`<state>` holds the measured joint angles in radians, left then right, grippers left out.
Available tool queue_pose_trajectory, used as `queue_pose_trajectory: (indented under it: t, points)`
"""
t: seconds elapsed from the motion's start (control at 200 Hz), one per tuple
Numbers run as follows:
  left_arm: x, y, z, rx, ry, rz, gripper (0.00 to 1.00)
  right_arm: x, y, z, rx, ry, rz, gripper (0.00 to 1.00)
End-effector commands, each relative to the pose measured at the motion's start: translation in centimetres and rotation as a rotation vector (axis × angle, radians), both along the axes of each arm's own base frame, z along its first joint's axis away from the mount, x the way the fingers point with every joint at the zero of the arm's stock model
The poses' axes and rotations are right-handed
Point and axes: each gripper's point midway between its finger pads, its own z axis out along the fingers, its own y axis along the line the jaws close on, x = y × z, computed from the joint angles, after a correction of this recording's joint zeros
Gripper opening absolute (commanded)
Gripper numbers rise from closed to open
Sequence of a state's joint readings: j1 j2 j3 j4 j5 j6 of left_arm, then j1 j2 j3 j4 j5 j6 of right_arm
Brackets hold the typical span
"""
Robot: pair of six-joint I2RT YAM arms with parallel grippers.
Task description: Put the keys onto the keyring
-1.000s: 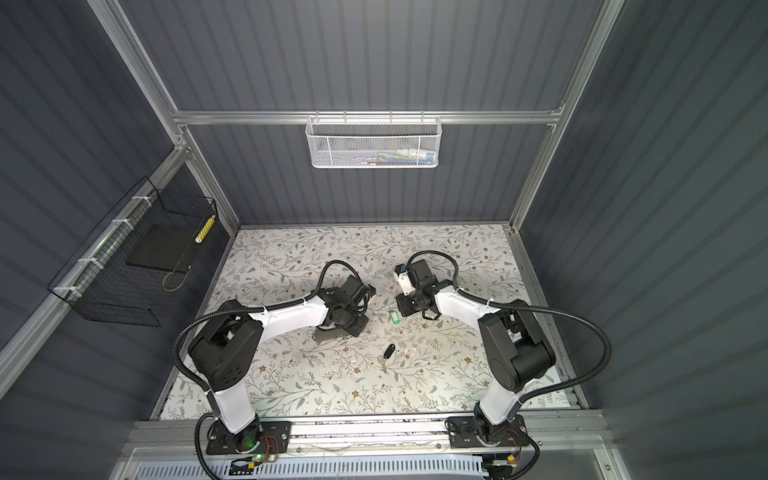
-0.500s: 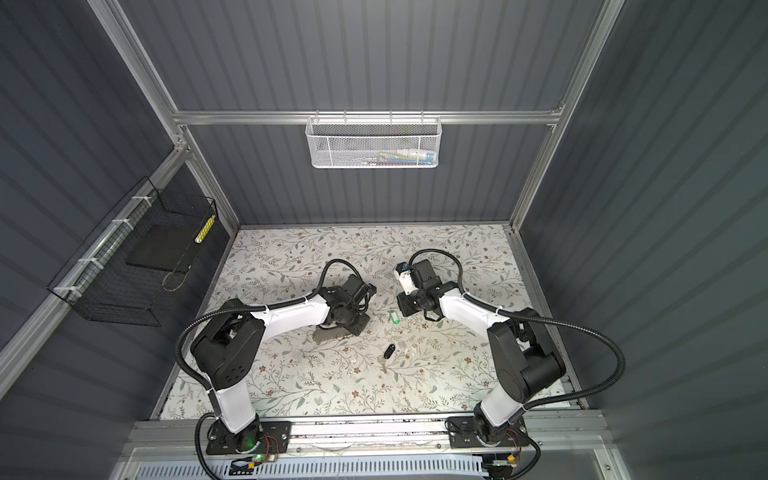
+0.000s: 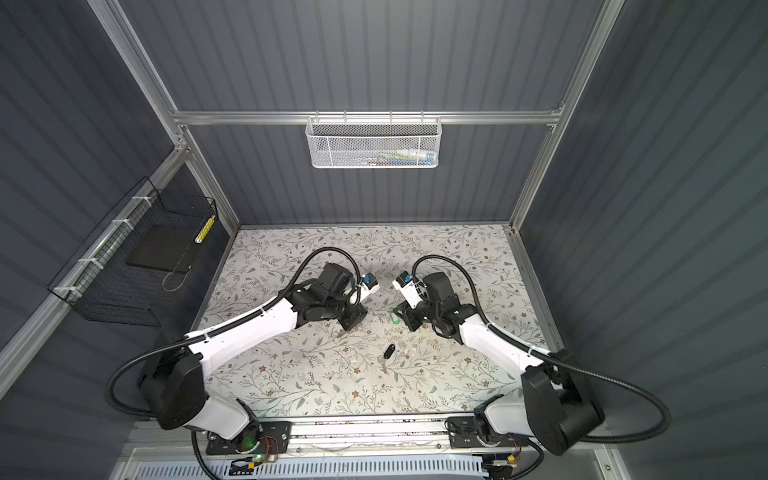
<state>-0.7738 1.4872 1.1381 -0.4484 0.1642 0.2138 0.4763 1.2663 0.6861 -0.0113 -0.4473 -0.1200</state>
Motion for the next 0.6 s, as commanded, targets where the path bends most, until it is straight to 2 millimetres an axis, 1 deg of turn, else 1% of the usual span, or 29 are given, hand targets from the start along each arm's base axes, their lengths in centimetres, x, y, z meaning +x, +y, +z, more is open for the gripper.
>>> queue_pose_trajectory:
  t: [0.0,0.055,0.09,0.1,0.11,0.27,0.42,0.595]
  points:
    - [-2.1,-0.7,1.7,-0.041,-0.054,-0.175,0.0,-2.3,1.7,3.3,0.129,-0.167,0.184,0.23]
    - [-2.6,-0.9,2.6,-0.06,-0.061,-0.215,0.0,-4.0,2.1,4.2,0.176,-0.223,0.271,0.22]
    - [-2.9,-1.1,2.9,-0.071,-0.063,-0.239,0.0,-4.8,2.3,4.2,0.198,-0.243,0.312,0.22]
    - [-3.0,-1.1,3.0,-0.071,-0.066,-0.241,0.0,-5.1,2.2,4.7,0.209,-0.267,0.319,0.21]
    - [-3.4,-1.3,3.2,-0.09,-0.054,-0.263,0.0,-5.4,2.2,4.9,0.216,-0.277,0.326,0.21]
    - [-4.8,-2.0,4.4,-0.133,-0.037,-0.358,0.0,-7.7,2.4,6.1,0.276,-0.355,0.41,0.19]
    - [-5.8,-2.4,5.1,-0.162,-0.035,-0.427,0.0,-9.1,2.9,6.8,0.289,-0.397,0.463,0.17]
    - [-6.4,-2.3,6.1,-0.185,-0.066,-0.468,0.0,-9.5,3.3,7.0,0.297,-0.4,0.478,0.15]
